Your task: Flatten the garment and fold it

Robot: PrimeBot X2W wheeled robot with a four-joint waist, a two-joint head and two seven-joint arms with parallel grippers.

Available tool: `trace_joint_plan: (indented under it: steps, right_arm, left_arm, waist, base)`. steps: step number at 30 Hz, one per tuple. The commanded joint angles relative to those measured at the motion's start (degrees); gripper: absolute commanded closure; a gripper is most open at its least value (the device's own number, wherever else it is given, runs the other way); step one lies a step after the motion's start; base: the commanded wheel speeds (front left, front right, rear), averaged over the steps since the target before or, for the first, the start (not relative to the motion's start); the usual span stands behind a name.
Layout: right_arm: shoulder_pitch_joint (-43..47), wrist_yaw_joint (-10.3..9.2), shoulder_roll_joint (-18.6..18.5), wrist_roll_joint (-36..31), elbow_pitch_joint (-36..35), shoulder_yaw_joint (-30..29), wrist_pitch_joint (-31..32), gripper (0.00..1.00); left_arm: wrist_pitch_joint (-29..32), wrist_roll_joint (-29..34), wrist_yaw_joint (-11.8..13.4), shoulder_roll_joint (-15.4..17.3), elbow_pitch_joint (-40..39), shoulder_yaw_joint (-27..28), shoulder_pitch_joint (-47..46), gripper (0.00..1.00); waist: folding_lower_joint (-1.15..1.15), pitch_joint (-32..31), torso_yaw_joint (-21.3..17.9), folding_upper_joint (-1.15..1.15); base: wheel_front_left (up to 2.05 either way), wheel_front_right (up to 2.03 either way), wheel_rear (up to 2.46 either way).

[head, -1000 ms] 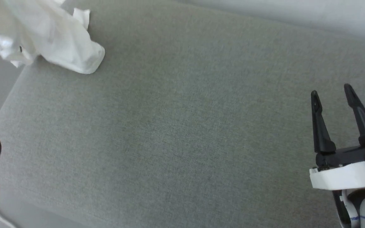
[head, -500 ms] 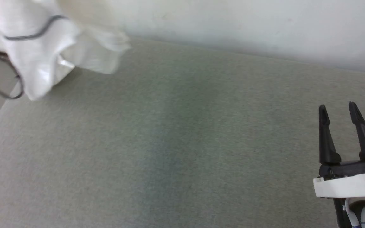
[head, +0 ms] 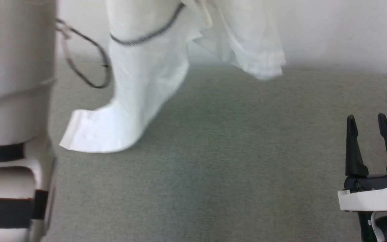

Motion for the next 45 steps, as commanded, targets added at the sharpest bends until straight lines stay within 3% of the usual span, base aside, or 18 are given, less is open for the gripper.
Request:
trace_joint_plan:
  steps: [1, 6, 13, 21, 28, 34, 35, 36, 37, 41, 45]
  right_arm:
    - [0.54, -0.05, 0.12, 0.43, 0.31, -0.30, -0.53, 0.00]
    - [0.80, -0.05, 0.12, 0.82, 0.36, -1.58, -0.95, 0.00]
    - [1.06, -0.05, 0.12, 0.94, -0.32, -3.31, -1.24, 0.00]
    - [1.19, -0.05, 0.12, 0.79, -0.48, -3.61, -1.38, 0.00]
    - [1.25, -0.05, 0.13, 1.12, -0.11, -2.64, -1.34, 0.00]
    - [0.96, -0.05, 0.13, 1.15, 0.63, -2.62, -1.37, 0.00]
    - [0.85, -0.05, 0.13, 1.11, 0.84, -2.72, -1.38, 0.00]
    - [0.77, -0.05, 0.13, 1.05, 1.02, -2.82, -1.39, 0.00]
    - [0.71, -0.05, 0.13, 1.01, 1.18, -2.89, -1.40, 0.00]
    - [0.62, -0.05, 0.13, 0.95, 1.73, -2.78, -1.42, 0.00]
    - [0.74, -0.05, 0.13, 0.97, 1.87, -2.68, -1.42, 0.00]
  left_arm:
    - [-0.13, -0.57, 0.51, -1.46, -0.54, -0.61, -0.26, 1.00]
    - [-0.37, -1.16, 0.46, -4.57, -0.98, -4.01, 4.98, 1.00]
    - [-4.98, -3.21, 1.71, -8.19, -4.15, -8.58, 21.39, 1.00]
    - [-8.20, -1.28, 3.59, -7.80, -5.12, -16.03, 41.16, 1.00]
    - [-8.09, 0.62, 7.27, -5.88, 4.35, -22.81, 58.38, 1.00]
    - [-10.43, 0.76, 7.93, -6.23, 9.62, -23.22, 60.62, 1.00]
    - [-11.08, 0.80, 7.95, -6.37, 10.12, -23.13, 60.51, 0.86]
    - [-11.90, 0.80, 8.06, -6.55, 10.35, -22.86, 60.30, 0.51]
    - [-12.73, 0.75, 8.19, -6.73, 10.42, -22.53, 60.05, 0.00]
    - [-14.43, 0.00, 7.84, -6.90, 8.67, -21.49, 59.35, 0.00]
    - [-14.30, -2.79, 7.20, -5.43, 2.05, -19.03, 60.30, 0.00]
  waist:
    - [0.00, -0.62, -2.49, 0.00]
    - [0.00, -0.82, -4.10, 0.00]
    - [0.00, -0.25, -5.18, 0.00]
    - [0.00, 0.83, -5.59, 0.00]
    - [0.00, 2.40, -5.68, 0.00]
    - [0.00, 2.68, -5.44, 0.00]
    - [0.00, 2.66, -5.33, 0.00]
    - [0.00, 2.60, -5.21, 0.00]
    - [0.00, 2.49, -5.13, 0.00]
    - [0.00, 1.57, -5.24, 0.00]
    - [0.00, 0.60, -5.62, 0.00]
  base:
    - [0.00, 0.00, 0.00]
    - [0.00, 0.00, 0.00]
    - [0.00, 0.00, 0.00]
    - [0.00, 0.00, 0.00]
    - [0.00, 0.00, 0.00]
    - [0.00, 0.00, 0.00]
    - [0.00, 0.00, 0.00]
    - [0.00, 0.00, 0.00]
    - [0.00, 0.00, 0.00]
    - [0.00, 0.00, 0.00]
    - [0.00, 0.00, 0.00]
